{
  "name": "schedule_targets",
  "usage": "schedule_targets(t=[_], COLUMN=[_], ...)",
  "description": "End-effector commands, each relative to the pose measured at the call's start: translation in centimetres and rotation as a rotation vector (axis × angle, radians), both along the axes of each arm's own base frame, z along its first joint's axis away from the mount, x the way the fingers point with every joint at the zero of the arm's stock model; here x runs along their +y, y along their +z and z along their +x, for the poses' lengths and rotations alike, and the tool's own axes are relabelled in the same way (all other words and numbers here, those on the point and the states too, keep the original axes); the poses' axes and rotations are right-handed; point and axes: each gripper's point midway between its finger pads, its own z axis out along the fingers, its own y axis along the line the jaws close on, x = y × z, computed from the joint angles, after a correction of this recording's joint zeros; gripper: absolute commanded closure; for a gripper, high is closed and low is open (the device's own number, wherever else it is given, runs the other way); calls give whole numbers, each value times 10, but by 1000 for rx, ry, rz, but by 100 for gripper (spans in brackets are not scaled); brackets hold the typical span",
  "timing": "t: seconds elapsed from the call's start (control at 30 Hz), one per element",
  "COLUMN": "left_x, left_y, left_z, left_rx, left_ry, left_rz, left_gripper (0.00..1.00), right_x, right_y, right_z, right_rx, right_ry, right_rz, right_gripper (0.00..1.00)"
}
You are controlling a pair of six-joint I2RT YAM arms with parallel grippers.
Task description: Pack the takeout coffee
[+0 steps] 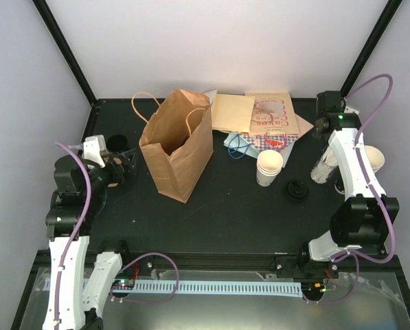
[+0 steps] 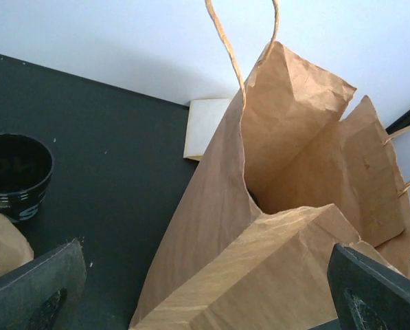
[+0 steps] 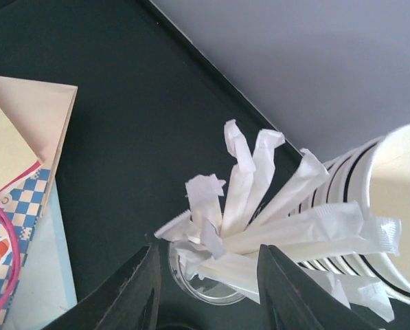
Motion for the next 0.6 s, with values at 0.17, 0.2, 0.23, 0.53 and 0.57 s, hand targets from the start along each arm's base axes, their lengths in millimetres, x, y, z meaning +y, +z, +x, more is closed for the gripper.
schedule_targets(t=[0.17,0.2,0.23,0.53,0.57], left_x=[4,4,3,2,2], left_y=[-4,-4,-3,-4,-4], left_z=[-4,-4,-3,-1,-1], left_rx=[-22,-23,-24,-19,-19], left_ry=[21,20,19,12,12], left_rz=[19,20,21,22,22], left_gripper=[1,1,1,1,1], right_x=[-10,-9,-8,-11,-12], right_y=[11,10,8,1,0], right_z=[12,14,16,23,24], right_rx=[-50,-47,-43,-1,2], right_ry=[3,15,20,18,17], right_rz=[24,35,41,24,24], right_gripper=[70,70,70,74,74])
